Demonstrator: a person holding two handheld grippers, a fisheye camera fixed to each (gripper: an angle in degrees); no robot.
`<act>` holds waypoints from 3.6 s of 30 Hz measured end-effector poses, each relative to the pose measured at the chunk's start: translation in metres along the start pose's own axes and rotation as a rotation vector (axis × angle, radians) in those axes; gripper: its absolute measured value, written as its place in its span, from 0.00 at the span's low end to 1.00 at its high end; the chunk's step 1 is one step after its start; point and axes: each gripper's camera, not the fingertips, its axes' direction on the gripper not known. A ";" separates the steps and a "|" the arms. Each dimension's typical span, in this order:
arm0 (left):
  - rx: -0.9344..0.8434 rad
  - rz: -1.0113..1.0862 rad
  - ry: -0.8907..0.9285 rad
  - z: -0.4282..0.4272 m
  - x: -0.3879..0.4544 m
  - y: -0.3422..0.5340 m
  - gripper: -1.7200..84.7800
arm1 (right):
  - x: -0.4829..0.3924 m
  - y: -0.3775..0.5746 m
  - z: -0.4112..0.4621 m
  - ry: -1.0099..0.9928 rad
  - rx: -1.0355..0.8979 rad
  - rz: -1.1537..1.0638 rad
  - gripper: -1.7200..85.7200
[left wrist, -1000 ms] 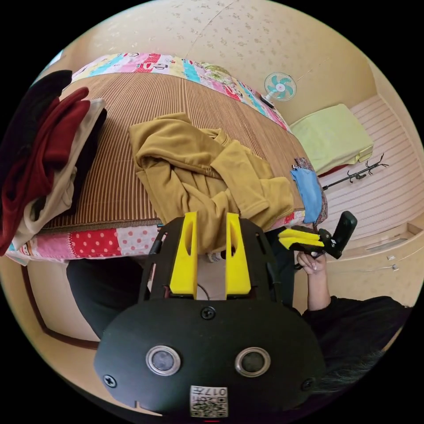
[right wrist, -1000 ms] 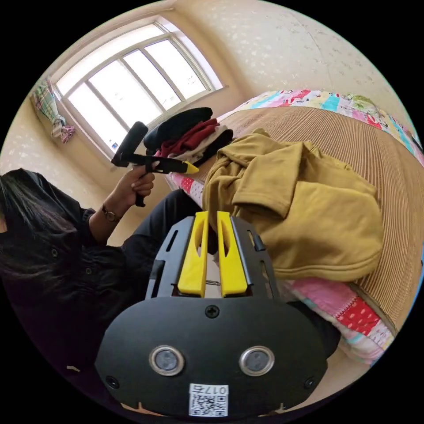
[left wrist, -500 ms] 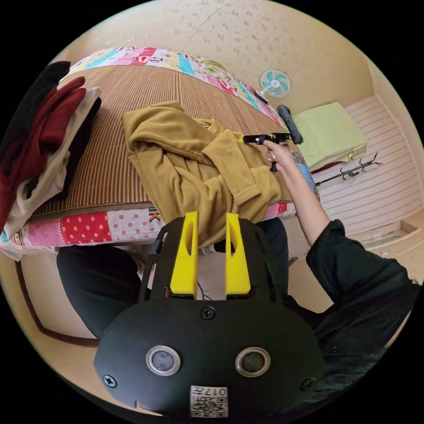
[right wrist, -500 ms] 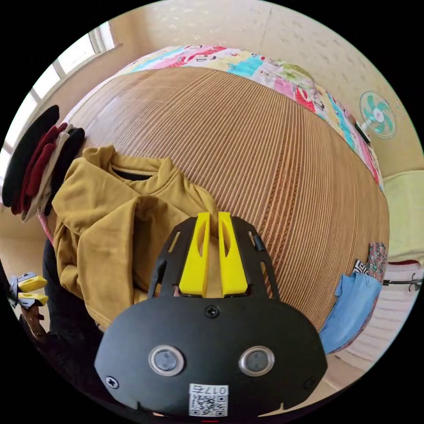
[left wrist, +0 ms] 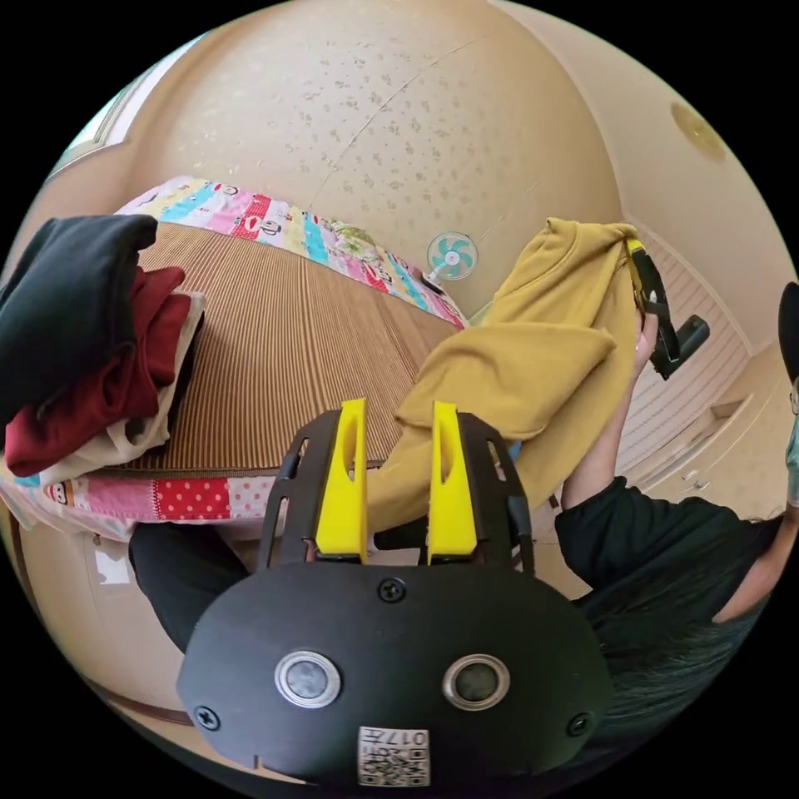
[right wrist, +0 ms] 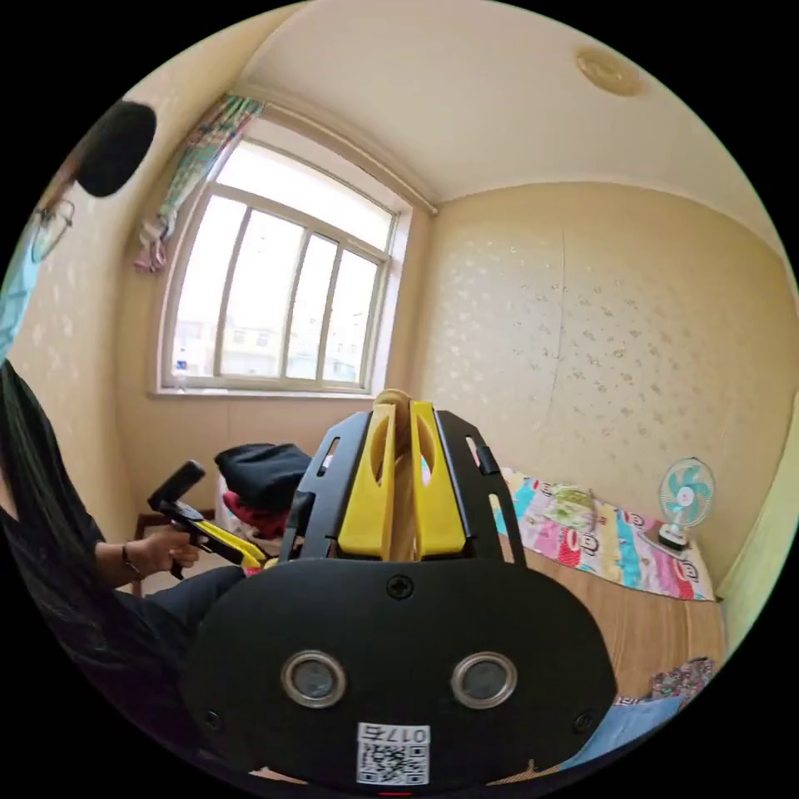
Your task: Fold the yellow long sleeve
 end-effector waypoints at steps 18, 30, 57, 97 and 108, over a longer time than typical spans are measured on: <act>-0.153 0.360 0.393 -0.020 0.120 0.033 0.27 | -0.026 -0.011 -0.159 -0.609 0.555 0.143 0.06; -0.067 0.622 0.287 -0.024 0.217 0.107 0.21 | -0.096 -0.030 -0.177 -0.224 0.586 0.216 0.05; 0.056 0.617 0.364 -0.167 0.173 -0.010 0.01 | -0.096 -0.071 -0.220 0.226 0.375 0.249 0.05; -0.527 0.270 -0.348 0.299 -0.013 -0.060 0.09 | 0.091 0.139 0.173 0.369 -1.012 0.572 0.05; -0.696 0.126 -0.218 0.237 0.003 0.037 0.02 | 0.078 0.075 0.075 0.064 -1.152 0.737 0.04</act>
